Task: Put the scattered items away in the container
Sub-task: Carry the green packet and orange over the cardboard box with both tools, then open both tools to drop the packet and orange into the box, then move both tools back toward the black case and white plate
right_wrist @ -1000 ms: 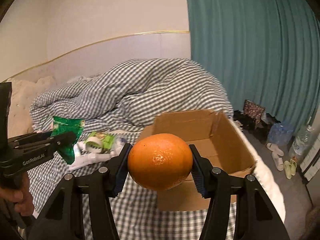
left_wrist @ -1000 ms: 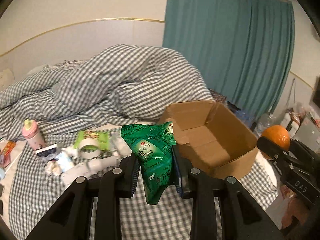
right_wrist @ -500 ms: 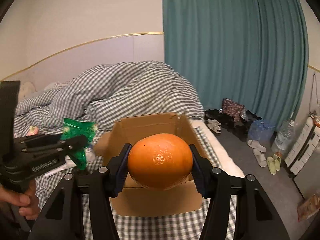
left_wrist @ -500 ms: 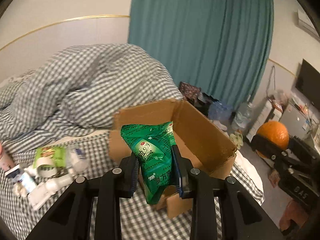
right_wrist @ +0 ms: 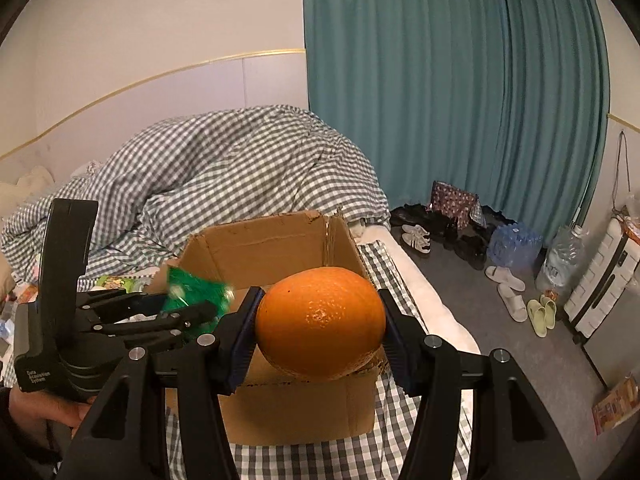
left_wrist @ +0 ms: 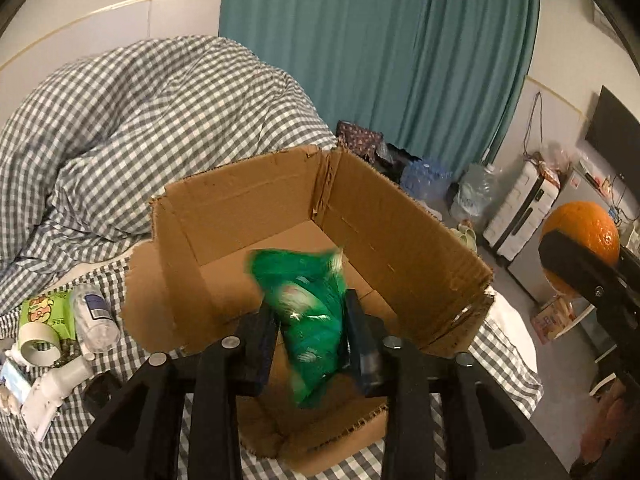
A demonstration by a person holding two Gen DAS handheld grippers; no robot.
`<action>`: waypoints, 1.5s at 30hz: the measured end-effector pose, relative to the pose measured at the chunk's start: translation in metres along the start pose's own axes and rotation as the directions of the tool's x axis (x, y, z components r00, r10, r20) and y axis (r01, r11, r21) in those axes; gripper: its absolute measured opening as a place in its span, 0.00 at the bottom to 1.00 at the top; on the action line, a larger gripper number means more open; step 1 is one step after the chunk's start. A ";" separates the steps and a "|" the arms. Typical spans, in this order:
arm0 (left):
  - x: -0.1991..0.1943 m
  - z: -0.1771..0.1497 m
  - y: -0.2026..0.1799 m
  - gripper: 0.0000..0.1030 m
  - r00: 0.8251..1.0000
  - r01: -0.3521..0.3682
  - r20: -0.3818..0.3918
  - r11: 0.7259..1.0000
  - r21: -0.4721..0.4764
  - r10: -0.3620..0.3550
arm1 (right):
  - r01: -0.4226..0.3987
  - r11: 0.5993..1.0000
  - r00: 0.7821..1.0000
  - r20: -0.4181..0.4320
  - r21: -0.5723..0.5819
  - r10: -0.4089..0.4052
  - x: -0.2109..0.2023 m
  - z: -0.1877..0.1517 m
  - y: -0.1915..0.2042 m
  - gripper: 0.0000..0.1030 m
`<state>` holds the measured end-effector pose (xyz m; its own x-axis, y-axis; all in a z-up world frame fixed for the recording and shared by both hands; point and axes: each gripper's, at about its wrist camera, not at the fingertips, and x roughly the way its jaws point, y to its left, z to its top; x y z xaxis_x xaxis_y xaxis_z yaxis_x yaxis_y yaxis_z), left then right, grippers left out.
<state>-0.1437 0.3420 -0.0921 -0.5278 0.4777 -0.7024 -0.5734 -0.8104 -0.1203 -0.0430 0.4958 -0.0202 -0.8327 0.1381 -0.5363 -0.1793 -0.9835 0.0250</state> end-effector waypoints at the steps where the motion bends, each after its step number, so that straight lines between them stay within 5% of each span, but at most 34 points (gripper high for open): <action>1: 0.002 0.000 0.002 0.76 1.000 -0.006 0.007 1.000 -0.006 0.006 | -0.001 1.000 1.000 -0.005 0.000 0.001 0.005 0.000 0.000 0.54; 15: -0.008 -0.004 0.054 0.88 0.992 -0.107 0.059 0.992 -0.066 0.111 | -0.029 0.999 0.995 -0.101 -0.027 0.026 0.075 -0.007 0.024 0.54; 24: -0.029 -0.008 0.094 0.89 0.988 -0.138 0.057 0.983 -0.122 0.146 | 0.054 0.998 0.981 -0.186 -0.011 -0.055 0.107 -0.021 0.033 0.55; 26: -0.033 -0.010 0.099 0.89 0.987 -0.143 0.057 0.981 -0.128 0.152 | 0.069 0.998 0.984 -0.162 -0.011 -0.070 0.102 -0.020 0.034 0.62; 29: -0.039 -0.013 0.103 0.89 0.986 -0.146 0.061 0.980 -0.137 0.156 | 0.107 0.994 0.990 -0.095 -0.018 -0.108 0.086 -0.010 0.037 0.89; 33: -0.051 -0.016 0.107 0.89 0.984 -0.154 0.068 0.977 -0.146 0.165 | 0.130 0.991 0.991 -0.023 -0.025 -0.130 0.063 0.003 0.047 0.91; 45: -0.129 -0.037 0.138 1.00 0.957 -0.228 0.133 0.952 -0.206 0.258 | 0.017 0.999 0.999 0.046 -0.033 -0.016 0.020 0.016 0.106 1.00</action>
<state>-0.1320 0.1560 -0.0444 -0.7360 0.2934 -0.6101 -0.2962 -0.9499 -0.0994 -0.0871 0.3961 -0.0149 -0.8530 0.1590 -0.4971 -0.1765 -0.9842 -0.0119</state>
